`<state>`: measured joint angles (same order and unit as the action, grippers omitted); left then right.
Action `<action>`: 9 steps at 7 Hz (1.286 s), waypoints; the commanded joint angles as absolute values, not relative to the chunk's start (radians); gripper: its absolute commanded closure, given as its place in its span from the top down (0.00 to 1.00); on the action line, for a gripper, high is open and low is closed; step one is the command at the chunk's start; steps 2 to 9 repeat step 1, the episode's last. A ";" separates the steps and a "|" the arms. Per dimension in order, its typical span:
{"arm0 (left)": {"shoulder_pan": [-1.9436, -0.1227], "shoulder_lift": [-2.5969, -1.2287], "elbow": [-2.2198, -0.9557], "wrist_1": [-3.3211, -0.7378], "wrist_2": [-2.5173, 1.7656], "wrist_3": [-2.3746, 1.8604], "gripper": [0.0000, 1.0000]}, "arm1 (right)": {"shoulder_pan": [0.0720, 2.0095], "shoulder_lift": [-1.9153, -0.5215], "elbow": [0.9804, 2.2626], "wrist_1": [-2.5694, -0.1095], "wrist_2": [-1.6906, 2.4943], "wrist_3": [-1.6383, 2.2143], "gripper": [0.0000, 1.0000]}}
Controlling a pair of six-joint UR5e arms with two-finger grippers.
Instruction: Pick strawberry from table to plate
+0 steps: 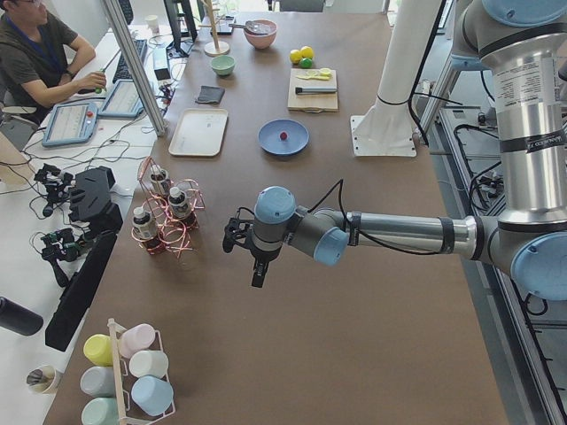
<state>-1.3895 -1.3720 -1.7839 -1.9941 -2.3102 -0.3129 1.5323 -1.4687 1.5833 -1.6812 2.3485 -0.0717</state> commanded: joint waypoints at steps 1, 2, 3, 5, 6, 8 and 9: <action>-1.390 -1.371 -1.784 -1.994 -2.309 -0.313 0.98 | 1.532 -1.477 1.592 -1.681 2.349 -0.071 1.00; -1.390 -1.371 -1.784 -1.994 -2.309 -0.313 0.98 | 1.532 -1.477 1.592 -1.681 2.349 -0.071 1.00; -1.390 -1.371 -1.784 -1.994 -2.309 -0.313 0.98 | 1.532 -1.477 1.592 -1.681 2.349 -0.071 1.00; -1.390 -1.371 -1.784 -1.994 -2.309 -0.313 0.98 | 1.532 -1.477 1.592 -1.681 2.349 -0.071 1.00; -1.390 -1.371 -1.784 -1.994 -2.309 -0.313 0.98 | 1.532 -1.477 1.592 -1.681 2.349 -0.071 1.00; -1.390 -1.371 -1.784 -1.994 -2.309 -0.313 0.98 | 1.532 -1.477 1.592 -1.681 2.349 -0.071 1.00; -1.390 -1.371 -1.784 -1.994 -2.309 -0.313 0.98 | 1.532 -1.477 1.592 -1.681 2.349 -0.071 1.00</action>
